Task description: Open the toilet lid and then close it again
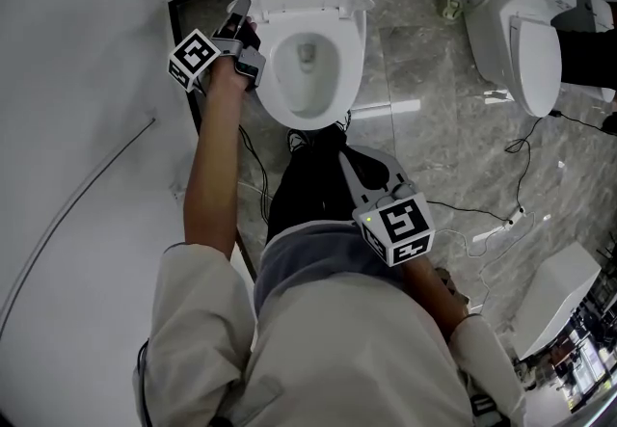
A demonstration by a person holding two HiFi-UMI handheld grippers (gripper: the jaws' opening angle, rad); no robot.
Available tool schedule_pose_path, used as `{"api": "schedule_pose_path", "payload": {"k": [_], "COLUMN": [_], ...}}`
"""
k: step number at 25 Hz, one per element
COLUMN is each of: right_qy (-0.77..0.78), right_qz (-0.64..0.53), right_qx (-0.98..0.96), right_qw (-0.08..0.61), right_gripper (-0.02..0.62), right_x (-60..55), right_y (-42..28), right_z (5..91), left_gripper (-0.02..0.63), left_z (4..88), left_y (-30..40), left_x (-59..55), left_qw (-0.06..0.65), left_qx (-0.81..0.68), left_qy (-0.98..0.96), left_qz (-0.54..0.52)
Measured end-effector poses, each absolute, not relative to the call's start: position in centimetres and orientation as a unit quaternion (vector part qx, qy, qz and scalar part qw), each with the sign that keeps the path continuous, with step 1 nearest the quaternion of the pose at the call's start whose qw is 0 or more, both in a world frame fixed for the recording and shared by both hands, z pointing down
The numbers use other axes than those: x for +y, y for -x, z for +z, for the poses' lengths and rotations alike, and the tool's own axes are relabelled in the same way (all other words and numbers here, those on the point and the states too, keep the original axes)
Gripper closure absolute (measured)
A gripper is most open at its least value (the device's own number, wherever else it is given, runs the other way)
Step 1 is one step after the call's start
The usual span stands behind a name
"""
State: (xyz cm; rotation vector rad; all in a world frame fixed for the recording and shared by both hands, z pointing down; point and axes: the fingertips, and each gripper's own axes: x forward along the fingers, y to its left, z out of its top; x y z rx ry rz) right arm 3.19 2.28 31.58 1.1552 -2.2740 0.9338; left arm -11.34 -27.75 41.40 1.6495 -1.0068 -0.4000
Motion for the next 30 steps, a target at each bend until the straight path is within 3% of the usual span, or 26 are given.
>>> {"api": "schedule_pose_path", "payload": {"k": [15,23,30], "right_qy": [-0.416,-0.42,-0.416], "right_qz": [0.32,0.306,0.31], "right_qx": [-0.824,-0.829,-0.831], "right_qw": [0.212,0.206,0.202], "right_gripper": [0.584,0.585,0.584], "right_x": [-1.1,-3.9,-4.1], "right_y": [-3.8,-3.7,-3.8], "right_z": [31.9,31.2,31.4], "left_gripper": [0.595,0.6,0.6], "left_z": [40.0,39.4,37.1], "left_y": [10.6,9.0,8.5], "left_x": [-33.5,-33.6,-33.4], "left_qw": [0.516,0.476,0.367], "left_qx": [-0.424,-0.423,-0.436], "left_qy": [-0.726,-0.764,-0.822], "left_qz": [-0.161,-0.101,-0.015]}}
